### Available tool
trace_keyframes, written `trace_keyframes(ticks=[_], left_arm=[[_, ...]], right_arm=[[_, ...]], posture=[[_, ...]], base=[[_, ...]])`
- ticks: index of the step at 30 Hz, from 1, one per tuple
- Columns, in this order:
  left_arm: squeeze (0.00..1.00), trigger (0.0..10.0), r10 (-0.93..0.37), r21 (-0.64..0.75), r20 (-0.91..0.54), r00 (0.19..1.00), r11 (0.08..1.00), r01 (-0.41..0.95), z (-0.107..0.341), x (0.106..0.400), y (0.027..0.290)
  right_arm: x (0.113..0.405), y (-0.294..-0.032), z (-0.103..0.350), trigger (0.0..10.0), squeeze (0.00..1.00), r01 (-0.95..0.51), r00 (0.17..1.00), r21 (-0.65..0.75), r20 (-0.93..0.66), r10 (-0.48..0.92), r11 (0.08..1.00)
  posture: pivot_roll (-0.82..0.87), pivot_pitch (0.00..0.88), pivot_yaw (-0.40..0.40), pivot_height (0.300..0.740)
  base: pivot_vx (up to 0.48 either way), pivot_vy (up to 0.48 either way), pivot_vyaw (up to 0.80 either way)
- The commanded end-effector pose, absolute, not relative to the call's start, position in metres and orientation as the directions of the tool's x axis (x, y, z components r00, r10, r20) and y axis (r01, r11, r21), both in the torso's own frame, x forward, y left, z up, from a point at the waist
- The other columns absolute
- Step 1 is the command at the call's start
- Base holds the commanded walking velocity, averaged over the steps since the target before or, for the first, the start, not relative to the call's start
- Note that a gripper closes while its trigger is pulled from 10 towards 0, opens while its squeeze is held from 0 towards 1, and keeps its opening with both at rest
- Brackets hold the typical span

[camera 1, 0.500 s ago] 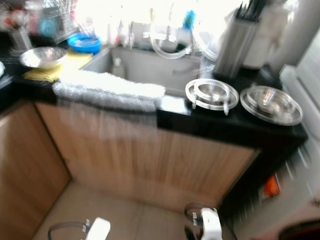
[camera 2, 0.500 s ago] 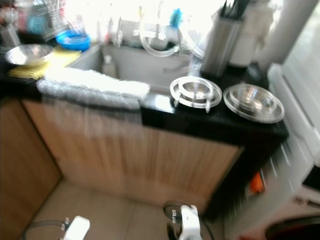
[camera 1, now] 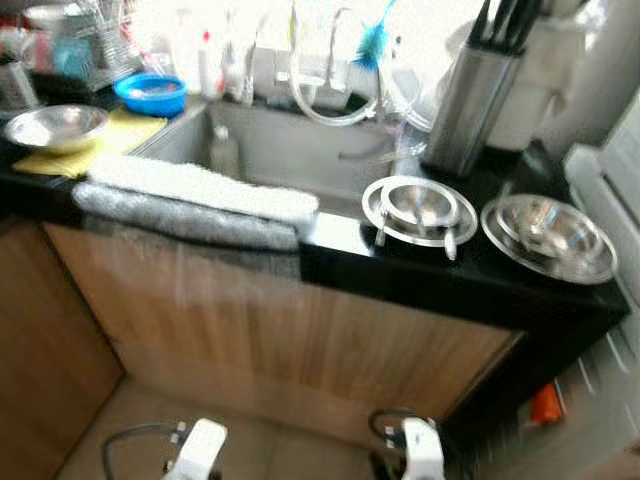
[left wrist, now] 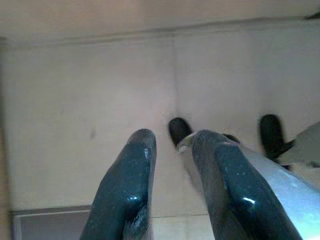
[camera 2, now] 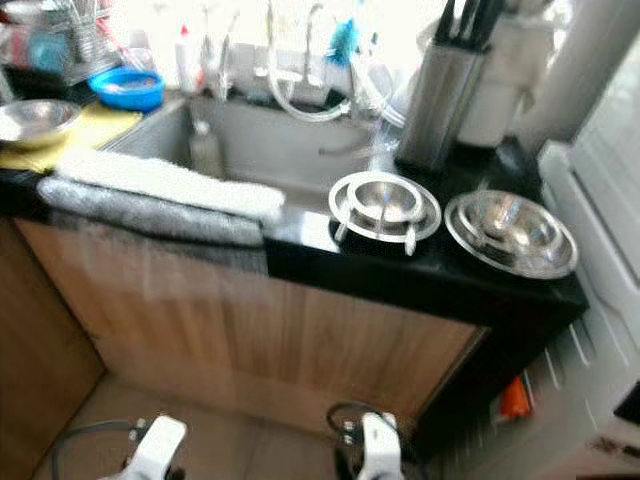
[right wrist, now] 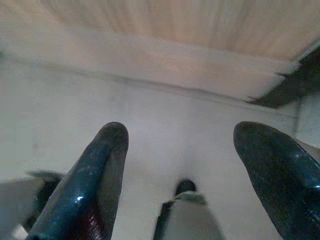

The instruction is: Kitchen organization

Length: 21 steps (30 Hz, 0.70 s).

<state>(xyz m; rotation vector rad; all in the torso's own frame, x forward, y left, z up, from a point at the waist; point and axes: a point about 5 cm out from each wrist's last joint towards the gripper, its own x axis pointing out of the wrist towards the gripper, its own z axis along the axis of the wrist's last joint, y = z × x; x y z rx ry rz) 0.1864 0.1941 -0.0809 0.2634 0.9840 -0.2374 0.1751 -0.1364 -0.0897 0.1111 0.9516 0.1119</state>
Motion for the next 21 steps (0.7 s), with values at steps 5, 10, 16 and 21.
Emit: trace_keyframes(ticks=[5,10,16,21], left_arm=[[0.0,10.0,-0.108,0.092,-0.828,0.55,0.942,0.323,-0.0784,0.1938,0.1834],[0.0,10.0,-0.107,0.093,-0.828,0.551,0.942,0.324,-0.0783,0.1939,0.1841],[0.0,10.0,-0.113,0.083,-0.82,0.562,0.947,0.312,-0.0777,0.1942,0.1843],[0.0,10.0,-0.116,0.08,-0.821,0.56,0.946,0.313,-0.078,0.1937,0.1837]], right_arm=[[0.1705,-0.1519,-0.0916,10.0,0.0,-0.018,0.569,0.11,-0.816,0.101,0.994],[0.1709,-0.1512,-0.0914,10.0,0.0,-0.018,0.57,0.112,-0.815,0.102,0.994],[0.1708,-0.1513,-0.0915,10.0,0.0,-0.016,0.57,0.112,-0.815,0.101,0.994],[0.1708,-0.1515,-0.0914,10.0,0.0,-0.014,0.571,0.112,-0.815,0.099,0.994]], posture=[[-0.05,0.015,-0.066,0.74],[-0.05,0.017,-0.066,0.74],[-0.05,0.018,-0.065,0.74],[-0.05,0.02,-0.065,0.74]], base=[[0.37,0.0,0.0],[0.29,0.0,0.0],[0.0,0.0,0.0],[0.0,0.0,0.0]])
